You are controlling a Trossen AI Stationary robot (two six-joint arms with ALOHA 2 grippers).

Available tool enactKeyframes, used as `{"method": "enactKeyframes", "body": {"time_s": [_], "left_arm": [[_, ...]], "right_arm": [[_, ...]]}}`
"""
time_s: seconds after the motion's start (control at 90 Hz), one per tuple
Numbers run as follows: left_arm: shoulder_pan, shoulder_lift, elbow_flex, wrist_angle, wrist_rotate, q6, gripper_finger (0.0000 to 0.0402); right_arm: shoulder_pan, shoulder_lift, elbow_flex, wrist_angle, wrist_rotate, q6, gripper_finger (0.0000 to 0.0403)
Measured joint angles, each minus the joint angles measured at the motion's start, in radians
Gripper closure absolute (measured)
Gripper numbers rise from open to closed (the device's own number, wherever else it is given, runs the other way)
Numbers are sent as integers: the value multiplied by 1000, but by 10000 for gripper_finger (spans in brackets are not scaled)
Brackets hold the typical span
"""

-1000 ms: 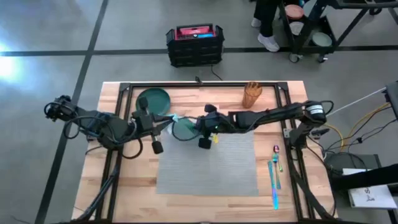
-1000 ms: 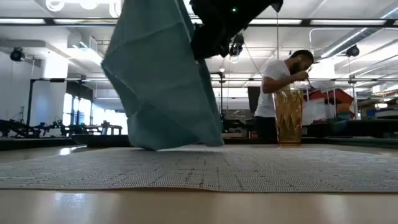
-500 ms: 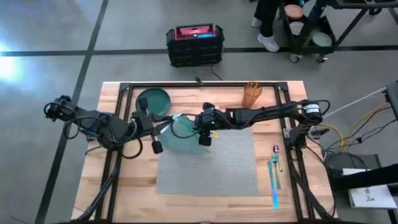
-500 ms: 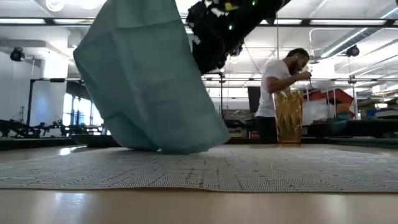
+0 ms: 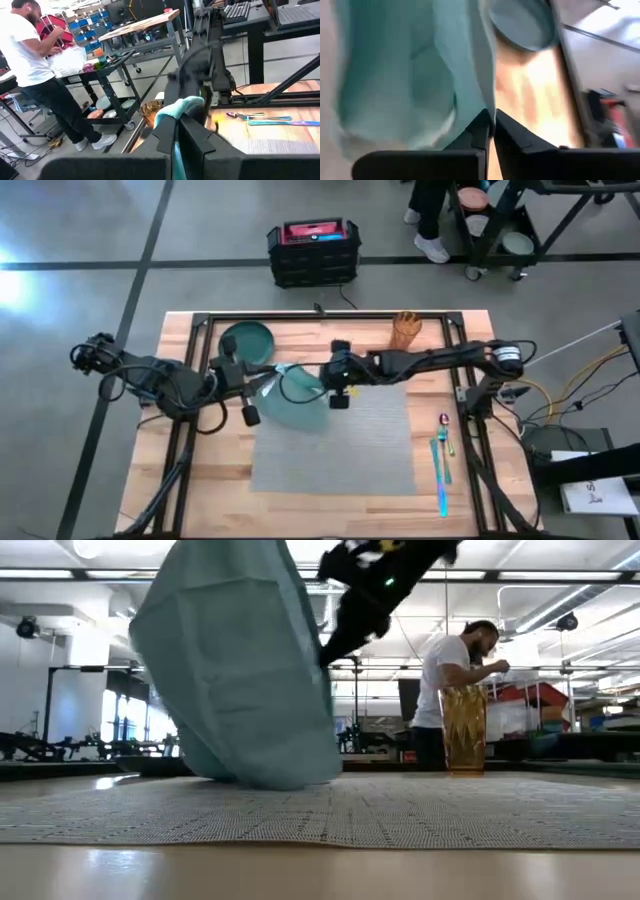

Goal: Set table place
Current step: Fold the light blue table napkin

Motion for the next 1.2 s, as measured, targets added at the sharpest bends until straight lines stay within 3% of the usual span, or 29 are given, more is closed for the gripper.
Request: {"method": "enactKeyframes", "body": {"time_s": [0.311, 0.533, 0.767, 1.033, 1.2], "left_arm": [[5, -11, 0, -20, -9, 4, 402], [81, 0, 0, -10, -11, 116, 402], [227, -12, 0, 30, -10, 224, 401], [336, -56, 54, 82, 78, 332, 402], [373, -52, 115, 59, 114, 420, 402]], "right_arm": [[-10, -342, 2, -290, 57, 27, 403], [-13, -497, 0, -344, 64, 60, 403], [-24, -569, 59, -393, 244, 78, 403], [-61, -564, 172, -392, 268, 68, 403], [-81, -522, 197, -391, 337, 22, 403]]}}
